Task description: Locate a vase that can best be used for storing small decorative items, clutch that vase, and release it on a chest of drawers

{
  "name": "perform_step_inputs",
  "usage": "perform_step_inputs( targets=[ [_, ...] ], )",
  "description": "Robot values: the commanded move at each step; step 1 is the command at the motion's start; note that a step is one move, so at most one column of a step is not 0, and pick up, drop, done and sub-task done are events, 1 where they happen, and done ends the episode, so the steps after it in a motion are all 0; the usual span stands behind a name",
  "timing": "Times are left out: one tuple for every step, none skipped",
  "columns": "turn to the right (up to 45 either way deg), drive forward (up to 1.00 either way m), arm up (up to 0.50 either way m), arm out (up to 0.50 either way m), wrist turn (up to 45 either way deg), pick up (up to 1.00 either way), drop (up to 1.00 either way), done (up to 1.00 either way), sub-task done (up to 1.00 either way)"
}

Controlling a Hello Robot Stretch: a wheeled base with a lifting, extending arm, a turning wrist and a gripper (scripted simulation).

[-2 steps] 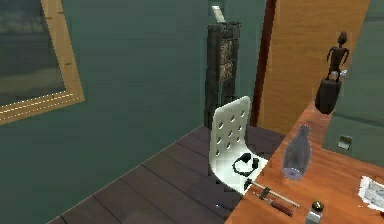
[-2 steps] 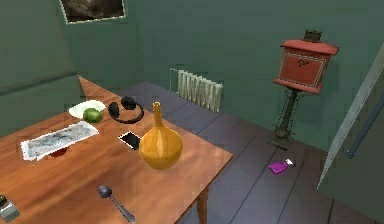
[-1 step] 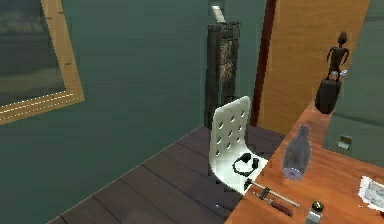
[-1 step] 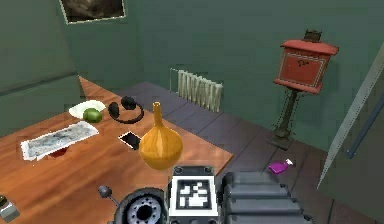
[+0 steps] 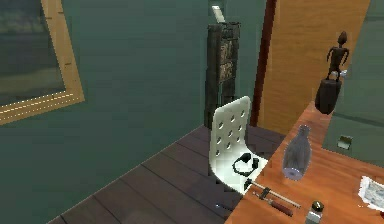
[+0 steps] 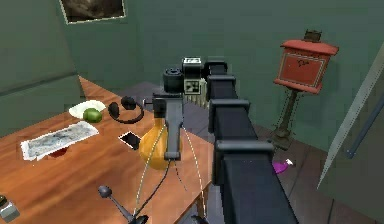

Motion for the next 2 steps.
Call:
perform_step_inputs(
  targets=[
    [0.0, 0.0, 0.0, 0.0, 45.0, 0.0, 0.0, 0.0, 0.0],
    [0.0, 0.0, 0.0, 0.0, 45.0, 0.0, 0.0, 0.0, 0.0]
  ],
)
